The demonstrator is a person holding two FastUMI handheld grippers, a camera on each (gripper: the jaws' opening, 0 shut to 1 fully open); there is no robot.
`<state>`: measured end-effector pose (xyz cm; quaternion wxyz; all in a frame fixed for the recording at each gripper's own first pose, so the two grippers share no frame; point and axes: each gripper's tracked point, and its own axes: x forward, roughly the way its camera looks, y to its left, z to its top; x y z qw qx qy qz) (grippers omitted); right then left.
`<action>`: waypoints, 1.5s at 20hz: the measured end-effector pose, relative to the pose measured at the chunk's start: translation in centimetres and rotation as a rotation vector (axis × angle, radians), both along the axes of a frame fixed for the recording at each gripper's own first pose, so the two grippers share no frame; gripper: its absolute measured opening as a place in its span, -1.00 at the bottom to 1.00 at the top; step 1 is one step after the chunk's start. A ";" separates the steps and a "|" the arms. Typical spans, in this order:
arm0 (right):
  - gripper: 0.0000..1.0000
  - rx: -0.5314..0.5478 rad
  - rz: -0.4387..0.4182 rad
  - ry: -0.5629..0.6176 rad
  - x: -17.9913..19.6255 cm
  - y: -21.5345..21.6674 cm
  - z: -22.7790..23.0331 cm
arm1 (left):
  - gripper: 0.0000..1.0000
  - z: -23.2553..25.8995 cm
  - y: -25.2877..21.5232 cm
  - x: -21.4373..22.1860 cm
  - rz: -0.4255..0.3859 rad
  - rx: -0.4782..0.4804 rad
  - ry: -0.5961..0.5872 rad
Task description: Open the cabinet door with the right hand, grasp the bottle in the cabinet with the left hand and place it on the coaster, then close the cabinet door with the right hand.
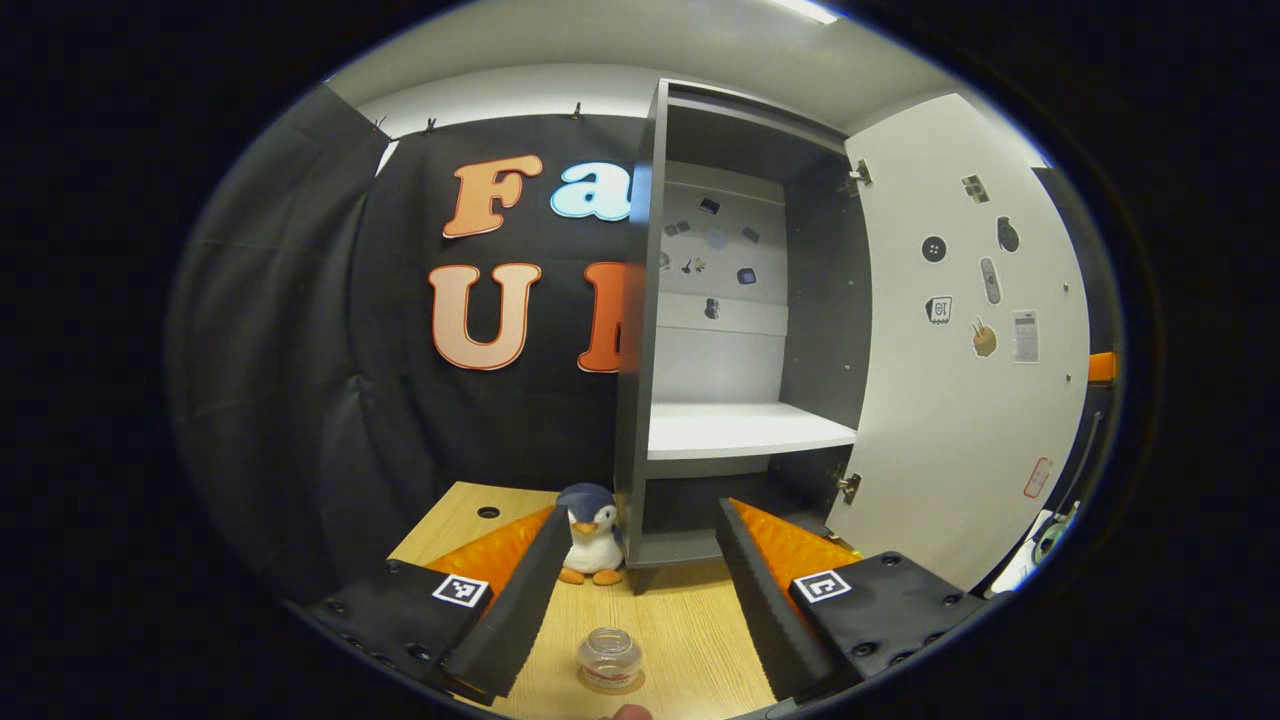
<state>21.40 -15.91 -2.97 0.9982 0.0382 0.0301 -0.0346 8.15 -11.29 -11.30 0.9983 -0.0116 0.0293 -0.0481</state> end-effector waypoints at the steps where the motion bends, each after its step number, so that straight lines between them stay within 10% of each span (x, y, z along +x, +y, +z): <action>1: 0.59 0.004 0.006 -0.003 0.4 0.3 0.0 | 0.91 -0.1 0.0 0.1 0.001 -0.003 0.002; 20: 0.77 0.071 0.300 0.002 4.9 14.3 -0.9 | 0.90 0.3 6.7 -0.9 0.093 -0.027 -0.003; 21: 0.43 0.083 0.316 0.002 5.3 14.9 -0.8 | 0.90 0.1 7.3 -0.7 0.104 -0.027 0.000; 30: 0.78 0.062 0.420 -0.002 9.8 20.9 -0.9 | 0.89 0.5 10.8 0.8 0.147 -0.039 -0.010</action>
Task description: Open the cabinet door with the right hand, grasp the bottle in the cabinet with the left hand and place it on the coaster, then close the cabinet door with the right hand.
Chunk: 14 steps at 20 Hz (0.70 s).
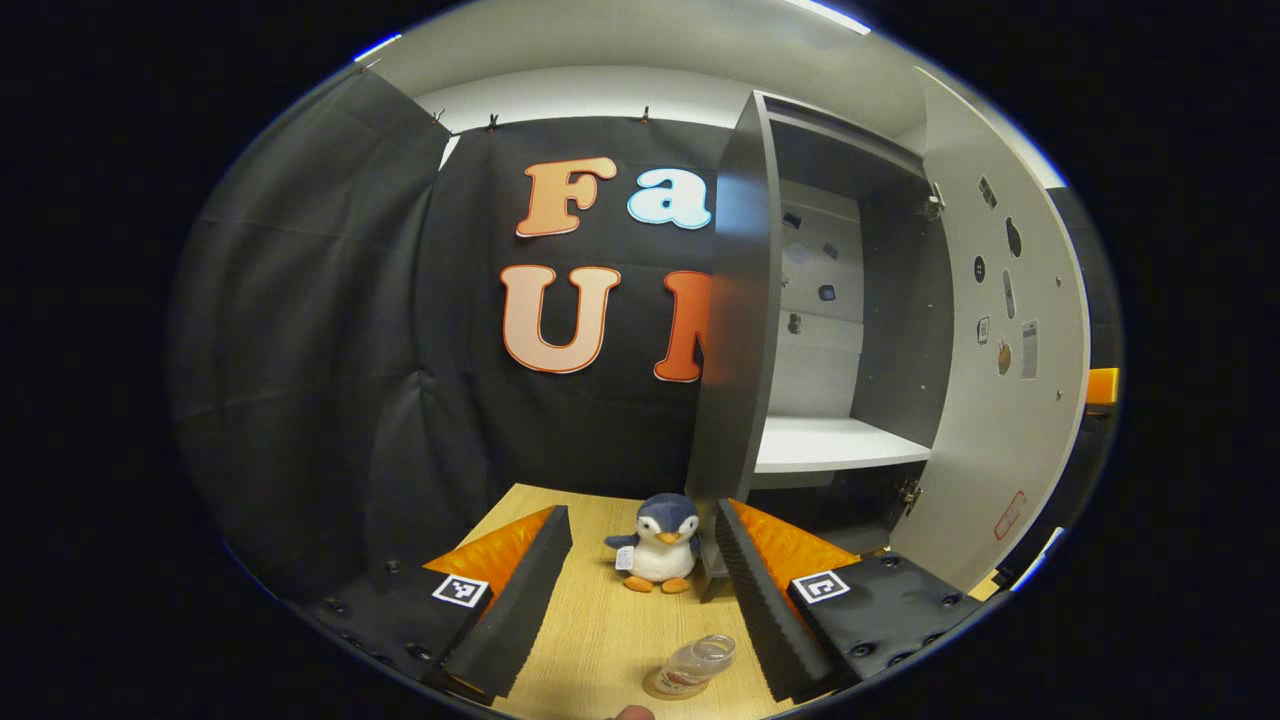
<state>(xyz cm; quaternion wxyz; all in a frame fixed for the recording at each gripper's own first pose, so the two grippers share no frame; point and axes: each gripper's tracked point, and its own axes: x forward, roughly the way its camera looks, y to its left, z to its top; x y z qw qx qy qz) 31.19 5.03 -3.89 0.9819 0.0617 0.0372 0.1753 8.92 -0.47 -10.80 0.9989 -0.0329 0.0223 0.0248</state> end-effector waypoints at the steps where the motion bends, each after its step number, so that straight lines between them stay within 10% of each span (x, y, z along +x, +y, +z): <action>1: 0.80 0.003 0.009 0.000 0.8 0.6 -0.1 | 0.89 0.0 0.2 0.3 0.001 -0.005 0.000; 14: 0.87 -0.045 0.081 -0.046 7.2 8.0 -0.2 | 0.89 -0.1 3.2 1.8 0.009 0.002 -0.033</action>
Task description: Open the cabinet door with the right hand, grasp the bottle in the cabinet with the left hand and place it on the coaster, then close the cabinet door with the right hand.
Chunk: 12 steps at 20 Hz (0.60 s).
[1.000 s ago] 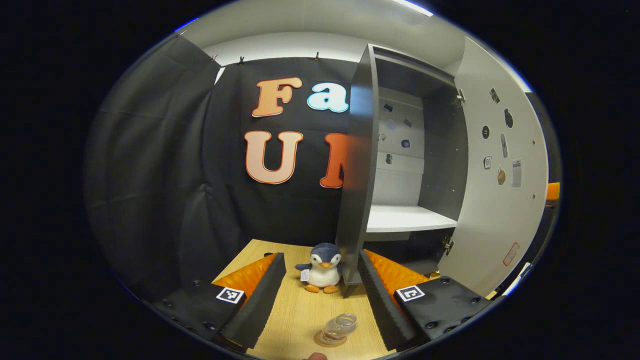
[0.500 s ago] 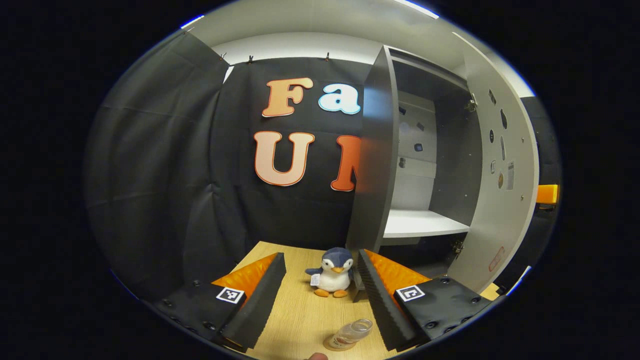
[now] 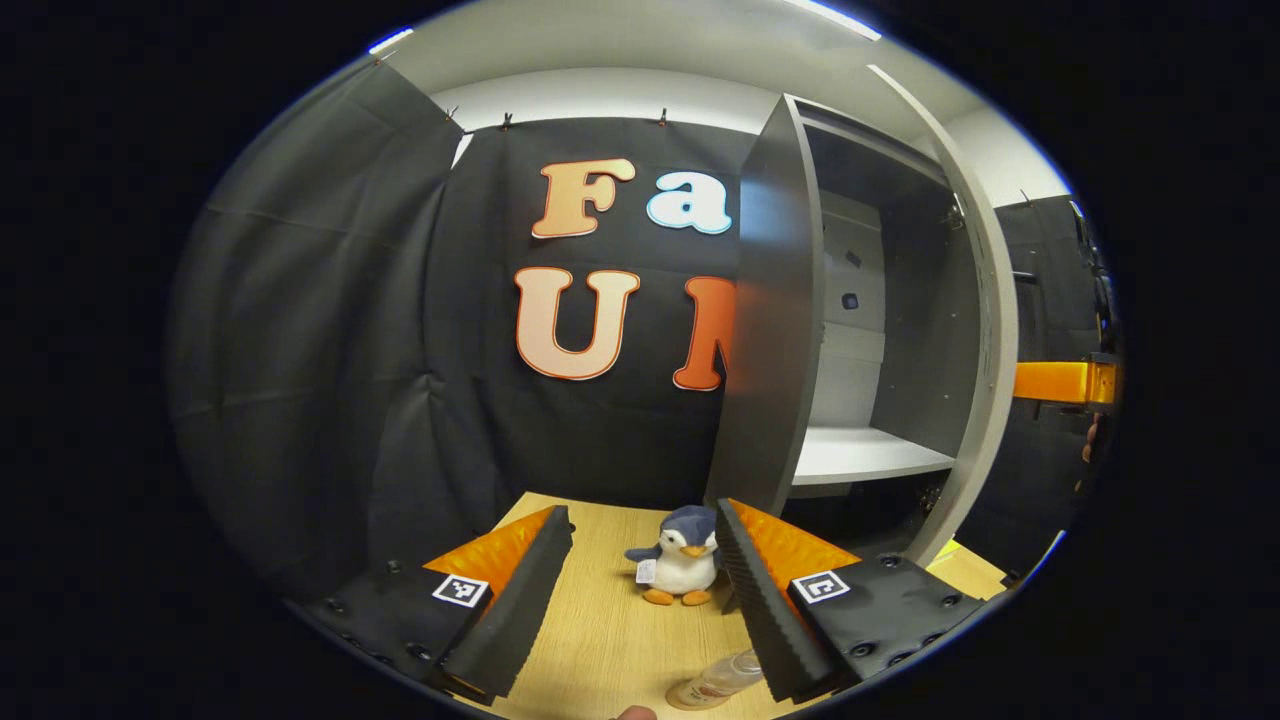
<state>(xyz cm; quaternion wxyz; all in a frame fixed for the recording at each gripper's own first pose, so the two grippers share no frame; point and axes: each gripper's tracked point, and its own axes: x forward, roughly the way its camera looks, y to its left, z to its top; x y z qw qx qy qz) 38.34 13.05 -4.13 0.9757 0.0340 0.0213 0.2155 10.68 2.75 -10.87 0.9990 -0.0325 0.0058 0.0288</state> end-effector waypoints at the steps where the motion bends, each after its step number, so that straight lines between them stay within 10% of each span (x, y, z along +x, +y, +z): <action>1: 0.88 -0.005 0.001 0.000 0.4 0.4 -0.1 | 0.89 0.1 0.1 0.2 -0.003 0.003 -0.002; 12: 0.87 -0.023 -0.076 -0.020 1.8 2.1 -0.3 | 0.90 1.0 0.2 3.1 -0.026 -0.013 -0.020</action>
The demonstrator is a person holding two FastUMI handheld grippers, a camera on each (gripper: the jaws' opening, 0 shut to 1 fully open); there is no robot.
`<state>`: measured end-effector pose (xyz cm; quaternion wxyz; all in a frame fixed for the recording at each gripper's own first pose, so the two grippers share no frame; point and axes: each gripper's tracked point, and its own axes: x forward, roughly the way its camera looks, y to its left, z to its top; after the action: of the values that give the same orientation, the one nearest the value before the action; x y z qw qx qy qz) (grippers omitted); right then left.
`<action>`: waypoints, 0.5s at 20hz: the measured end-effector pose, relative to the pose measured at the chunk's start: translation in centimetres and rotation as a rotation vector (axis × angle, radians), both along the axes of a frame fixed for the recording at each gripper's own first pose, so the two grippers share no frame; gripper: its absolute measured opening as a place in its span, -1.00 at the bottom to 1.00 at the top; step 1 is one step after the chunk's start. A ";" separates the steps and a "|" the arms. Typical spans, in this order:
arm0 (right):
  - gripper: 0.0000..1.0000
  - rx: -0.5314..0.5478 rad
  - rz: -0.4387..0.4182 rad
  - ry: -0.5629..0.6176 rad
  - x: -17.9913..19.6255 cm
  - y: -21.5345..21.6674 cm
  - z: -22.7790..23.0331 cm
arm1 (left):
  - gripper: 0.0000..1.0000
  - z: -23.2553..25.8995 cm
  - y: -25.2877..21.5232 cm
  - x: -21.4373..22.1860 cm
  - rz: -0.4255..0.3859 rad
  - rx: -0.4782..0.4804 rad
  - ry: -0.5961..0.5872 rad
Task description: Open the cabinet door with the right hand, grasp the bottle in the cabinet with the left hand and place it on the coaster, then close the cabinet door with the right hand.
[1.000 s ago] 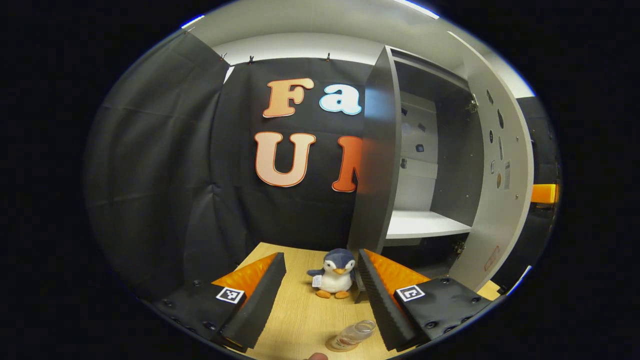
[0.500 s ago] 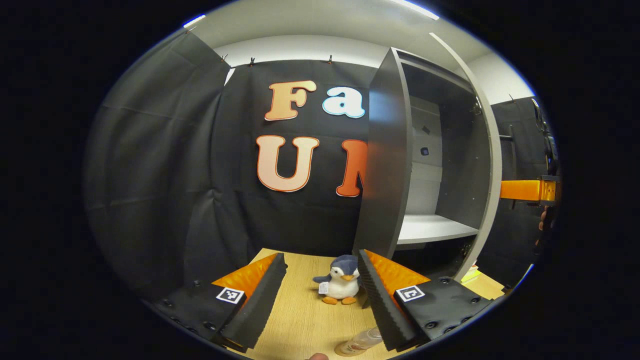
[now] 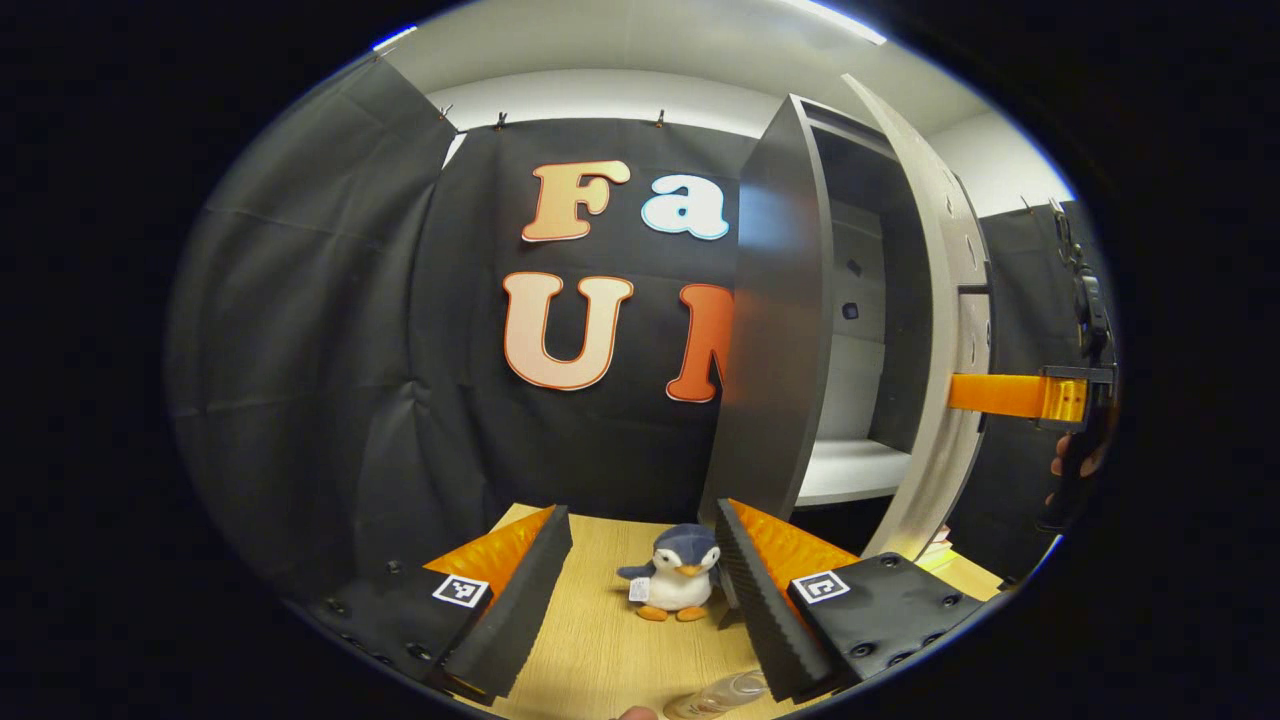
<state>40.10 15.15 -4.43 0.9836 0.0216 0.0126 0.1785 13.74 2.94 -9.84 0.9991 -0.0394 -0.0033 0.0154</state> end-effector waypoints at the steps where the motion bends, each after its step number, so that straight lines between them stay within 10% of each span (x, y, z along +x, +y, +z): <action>1: 0.88 -0.002 -0.023 -0.004 0.2 0.0 0.0 | 0.89 -0.1 0.0 0.1 -0.002 0.001 0.004; 10: 0.90 -0.010 -0.191 -0.064 1.1 0.3 -0.1 | 0.89 -1.1 1.0 1.4 0.010 -0.042 0.033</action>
<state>41.16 15.42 -4.54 0.9962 0.0121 -0.0201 0.0842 15.11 3.90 -10.90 0.9979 -0.0602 0.0131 0.0210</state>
